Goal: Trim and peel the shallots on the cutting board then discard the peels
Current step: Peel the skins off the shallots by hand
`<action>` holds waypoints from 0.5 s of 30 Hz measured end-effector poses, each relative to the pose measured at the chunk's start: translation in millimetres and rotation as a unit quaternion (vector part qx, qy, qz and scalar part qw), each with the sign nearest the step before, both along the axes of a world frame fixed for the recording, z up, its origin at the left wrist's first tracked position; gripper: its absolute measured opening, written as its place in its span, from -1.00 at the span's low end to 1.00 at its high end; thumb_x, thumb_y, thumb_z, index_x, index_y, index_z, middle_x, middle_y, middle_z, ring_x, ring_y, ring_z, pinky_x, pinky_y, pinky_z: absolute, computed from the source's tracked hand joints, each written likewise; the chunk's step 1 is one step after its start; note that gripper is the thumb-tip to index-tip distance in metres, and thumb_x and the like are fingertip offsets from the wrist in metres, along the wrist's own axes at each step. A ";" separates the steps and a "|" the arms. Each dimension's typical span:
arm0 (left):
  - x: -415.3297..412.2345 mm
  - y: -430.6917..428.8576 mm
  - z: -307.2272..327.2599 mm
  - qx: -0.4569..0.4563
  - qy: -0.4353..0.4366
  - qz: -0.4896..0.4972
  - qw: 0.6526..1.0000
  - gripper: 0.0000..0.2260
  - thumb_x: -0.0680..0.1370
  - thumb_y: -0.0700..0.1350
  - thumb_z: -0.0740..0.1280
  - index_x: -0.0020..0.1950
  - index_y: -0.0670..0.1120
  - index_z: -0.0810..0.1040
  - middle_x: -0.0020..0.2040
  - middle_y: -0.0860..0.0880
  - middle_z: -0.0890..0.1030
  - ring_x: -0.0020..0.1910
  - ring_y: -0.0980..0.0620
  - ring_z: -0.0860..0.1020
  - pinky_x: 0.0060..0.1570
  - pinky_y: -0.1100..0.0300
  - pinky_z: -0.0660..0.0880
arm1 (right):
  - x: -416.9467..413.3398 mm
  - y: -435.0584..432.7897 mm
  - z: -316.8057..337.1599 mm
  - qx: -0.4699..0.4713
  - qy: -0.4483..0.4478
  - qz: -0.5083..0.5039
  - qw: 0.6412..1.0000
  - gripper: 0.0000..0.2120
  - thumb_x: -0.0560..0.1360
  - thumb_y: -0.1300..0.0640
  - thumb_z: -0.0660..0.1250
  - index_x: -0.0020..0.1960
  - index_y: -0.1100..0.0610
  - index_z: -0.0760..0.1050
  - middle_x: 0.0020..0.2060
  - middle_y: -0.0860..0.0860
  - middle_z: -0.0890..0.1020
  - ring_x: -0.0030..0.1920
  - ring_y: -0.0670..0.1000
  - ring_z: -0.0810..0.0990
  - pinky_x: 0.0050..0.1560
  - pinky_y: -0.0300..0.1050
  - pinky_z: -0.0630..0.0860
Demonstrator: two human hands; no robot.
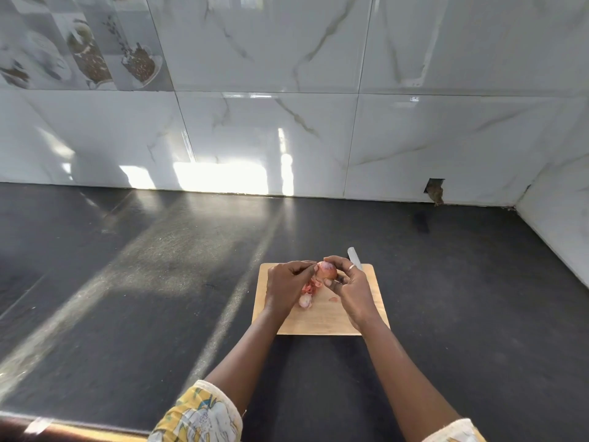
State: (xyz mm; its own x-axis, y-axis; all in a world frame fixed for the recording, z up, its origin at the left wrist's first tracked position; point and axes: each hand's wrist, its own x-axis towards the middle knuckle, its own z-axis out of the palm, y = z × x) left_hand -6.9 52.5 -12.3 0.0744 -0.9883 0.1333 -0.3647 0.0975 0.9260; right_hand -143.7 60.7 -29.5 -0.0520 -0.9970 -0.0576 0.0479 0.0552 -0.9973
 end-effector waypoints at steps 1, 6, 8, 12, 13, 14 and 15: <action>-0.2 0.7 0.6 -0.002 -0.014 0.009 1.000 -0.89 0.46 -0.15 0.40 -0.07 -0.07 0.70 -0.16 0.02 0.71 -0.14 0.14 0.65 -0.06 0.17 0.58 | 0.3 0.3 0.0 0.003 0.001 0.001 1.000 -0.61 0.46 0.42 0.34 0.07 -0.05 0.54 0.13 0.04 0.59 0.16 0.01 0.55 -0.09 -0.17 0.54; -3.4 0.8 2.1 -0.003 -0.074 0.051 0.996 -0.88 0.46 -0.11 0.39 -0.09 -0.11 0.69 -0.19 -0.03 0.70 -0.21 0.08 0.63 -0.09 0.17 0.57 | 4.8 0.0 -0.2 0.002 0.000 0.004 1.000 -0.62 0.46 0.42 0.34 0.08 -0.02 0.53 0.15 0.04 0.58 0.19 0.02 0.53 -0.05 -0.25 0.51; -4.1 -0.4 2.7 0.010 -0.079 0.069 0.994 -0.87 0.46 -0.08 0.39 -0.10 -0.11 0.68 -0.19 -0.01 0.69 -0.21 0.09 0.61 -0.10 0.19 0.56 | 5.7 -0.5 -1.3 0.004 -0.003 0.006 1.000 -0.61 0.45 0.42 0.35 0.07 -0.03 0.53 0.17 0.05 0.58 0.19 0.03 0.53 -0.10 -0.30 0.49; -0.8 -3.7 4.1 0.061 -0.059 0.091 0.992 -0.86 0.45 -0.04 0.40 -0.13 -0.09 0.66 -0.25 0.03 0.65 -0.23 0.08 0.60 -0.18 0.23 0.51 | 4.0 -0.6 -1.0 -0.003 -0.046 0.003 0.999 -0.59 0.44 0.47 0.33 0.05 -0.01 0.53 0.11 0.04 0.58 0.11 0.01 0.55 -0.17 -0.33 0.51; 0.4 -4.3 3.6 0.070 -0.059 0.094 0.991 -0.87 0.45 -0.05 0.39 -0.14 -0.09 0.66 -0.28 0.03 0.64 -0.25 0.08 0.60 -0.21 0.25 0.49 | 3.0 -0.4 -0.4 -0.005 -0.058 0.004 0.998 -0.60 0.44 0.47 0.33 0.06 0.01 0.53 0.07 0.02 0.60 0.06 -0.02 0.56 -0.18 -0.32 0.51; 1.4 -4.6 3.0 0.076 -0.063 0.096 0.990 -0.88 0.45 -0.07 0.38 -0.14 -0.10 0.66 -0.29 0.03 0.63 -0.26 0.08 0.59 -0.23 0.26 0.48 | 2.3 -0.3 0.1 -0.005 -0.069 0.006 0.998 -0.62 0.44 0.46 0.34 0.07 0.03 0.52 0.03 -0.01 0.60 0.02 -0.05 0.57 -0.17 -0.31 0.51; 2.3 -4.6 2.7 0.080 -0.065 0.099 0.990 -0.89 0.44 -0.09 0.38 -0.14 -0.10 0.66 -0.29 0.03 0.63 -0.26 0.07 0.59 -0.24 0.25 0.49 | 1.6 -0.7 -0.1 -0.002 -0.075 0.008 0.997 -0.63 0.44 0.45 0.34 0.08 0.04 0.51 0.02 -0.02 0.61 0.00 -0.06 0.57 -0.15 -0.28 0.51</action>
State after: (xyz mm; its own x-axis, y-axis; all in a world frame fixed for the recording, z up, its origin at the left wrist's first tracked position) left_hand -4.6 48.0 -9.6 0.2615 -0.9652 -0.0018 -0.4799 -0.1317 0.8674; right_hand -142.1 60.1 -29.6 -0.0264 -0.9979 -0.0590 0.1960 0.0527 -0.9792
